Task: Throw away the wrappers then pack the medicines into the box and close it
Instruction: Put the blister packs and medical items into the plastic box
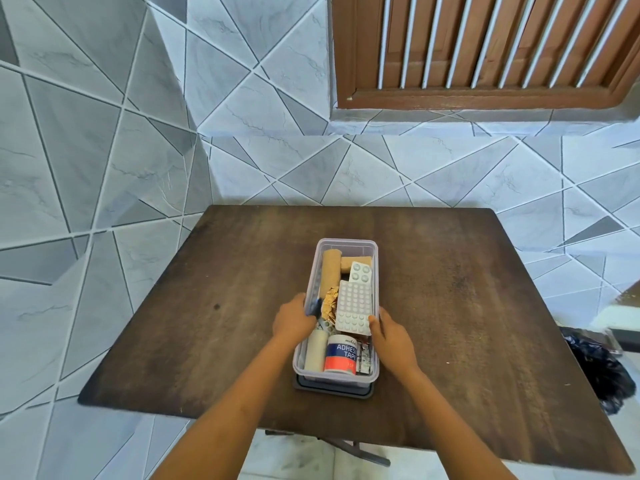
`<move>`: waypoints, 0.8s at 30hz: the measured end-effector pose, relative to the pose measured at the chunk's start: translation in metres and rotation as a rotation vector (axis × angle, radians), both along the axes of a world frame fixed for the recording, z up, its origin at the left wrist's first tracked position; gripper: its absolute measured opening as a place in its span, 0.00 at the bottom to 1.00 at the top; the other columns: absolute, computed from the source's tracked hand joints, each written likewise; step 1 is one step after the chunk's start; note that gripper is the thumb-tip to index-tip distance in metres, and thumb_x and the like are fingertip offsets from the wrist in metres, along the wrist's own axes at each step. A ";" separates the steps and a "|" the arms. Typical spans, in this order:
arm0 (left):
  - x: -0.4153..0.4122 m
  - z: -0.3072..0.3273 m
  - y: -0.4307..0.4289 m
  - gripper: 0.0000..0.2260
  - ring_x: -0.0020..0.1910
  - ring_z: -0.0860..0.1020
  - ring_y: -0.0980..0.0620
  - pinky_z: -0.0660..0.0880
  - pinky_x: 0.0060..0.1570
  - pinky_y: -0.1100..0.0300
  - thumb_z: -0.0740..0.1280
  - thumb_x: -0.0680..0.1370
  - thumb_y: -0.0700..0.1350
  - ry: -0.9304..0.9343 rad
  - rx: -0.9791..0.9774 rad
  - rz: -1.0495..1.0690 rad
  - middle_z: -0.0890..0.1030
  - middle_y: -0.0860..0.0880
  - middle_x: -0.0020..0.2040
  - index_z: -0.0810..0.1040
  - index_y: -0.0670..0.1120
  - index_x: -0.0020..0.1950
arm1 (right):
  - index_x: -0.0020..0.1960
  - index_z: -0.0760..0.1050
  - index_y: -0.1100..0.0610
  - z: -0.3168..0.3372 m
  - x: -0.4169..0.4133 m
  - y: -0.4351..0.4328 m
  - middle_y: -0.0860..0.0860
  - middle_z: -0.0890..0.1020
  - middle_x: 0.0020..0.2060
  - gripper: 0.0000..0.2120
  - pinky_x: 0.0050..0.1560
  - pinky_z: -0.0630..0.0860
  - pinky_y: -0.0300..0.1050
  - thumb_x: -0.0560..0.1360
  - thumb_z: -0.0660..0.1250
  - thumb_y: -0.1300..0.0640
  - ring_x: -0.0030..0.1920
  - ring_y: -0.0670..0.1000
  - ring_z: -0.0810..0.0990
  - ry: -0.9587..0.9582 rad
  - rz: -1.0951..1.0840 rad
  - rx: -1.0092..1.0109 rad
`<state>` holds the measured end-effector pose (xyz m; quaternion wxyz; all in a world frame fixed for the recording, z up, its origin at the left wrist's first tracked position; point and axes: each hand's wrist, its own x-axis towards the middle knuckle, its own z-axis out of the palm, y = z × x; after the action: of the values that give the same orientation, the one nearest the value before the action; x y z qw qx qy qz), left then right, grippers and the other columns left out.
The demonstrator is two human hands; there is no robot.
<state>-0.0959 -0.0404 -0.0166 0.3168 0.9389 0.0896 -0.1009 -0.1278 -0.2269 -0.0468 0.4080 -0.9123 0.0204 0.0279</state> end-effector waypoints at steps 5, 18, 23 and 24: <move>0.002 0.009 0.015 0.15 0.54 0.79 0.43 0.76 0.52 0.53 0.67 0.72 0.40 -0.061 -0.076 0.037 0.81 0.42 0.56 0.76 0.43 0.59 | 0.57 0.72 0.60 0.001 0.005 0.013 0.59 0.83 0.49 0.12 0.45 0.79 0.53 0.80 0.54 0.55 0.44 0.57 0.81 -0.023 -0.077 0.004; -0.010 0.025 0.130 0.16 0.54 0.79 0.45 0.79 0.55 0.52 0.68 0.73 0.43 -0.052 -0.014 0.280 0.81 0.44 0.59 0.75 0.46 0.61 | 0.64 0.68 0.59 0.019 0.019 0.128 0.58 0.80 0.57 0.15 0.49 0.77 0.49 0.81 0.54 0.55 0.52 0.57 0.80 0.000 0.192 0.113; -0.016 0.015 0.151 0.16 0.54 0.79 0.46 0.79 0.54 0.52 0.69 0.73 0.43 0.001 -0.007 0.328 0.80 0.44 0.58 0.75 0.46 0.60 | 0.65 0.67 0.59 0.011 0.020 0.150 0.58 0.79 0.59 0.16 0.51 0.76 0.49 0.81 0.53 0.54 0.55 0.58 0.79 0.078 0.260 0.027; -0.016 0.013 0.153 0.16 0.54 0.79 0.46 0.78 0.54 0.53 0.69 0.74 0.43 0.016 -0.007 0.325 0.80 0.44 0.58 0.75 0.46 0.60 | 0.65 0.67 0.59 0.010 0.019 0.151 0.58 0.79 0.59 0.16 0.50 0.76 0.49 0.81 0.53 0.54 0.55 0.58 0.79 0.090 0.259 0.014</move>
<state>-0.1120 0.1122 -0.0033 0.3315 0.9100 0.2426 -0.0561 -0.1084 -0.0754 -0.0373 0.4060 -0.9022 -0.0797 0.1215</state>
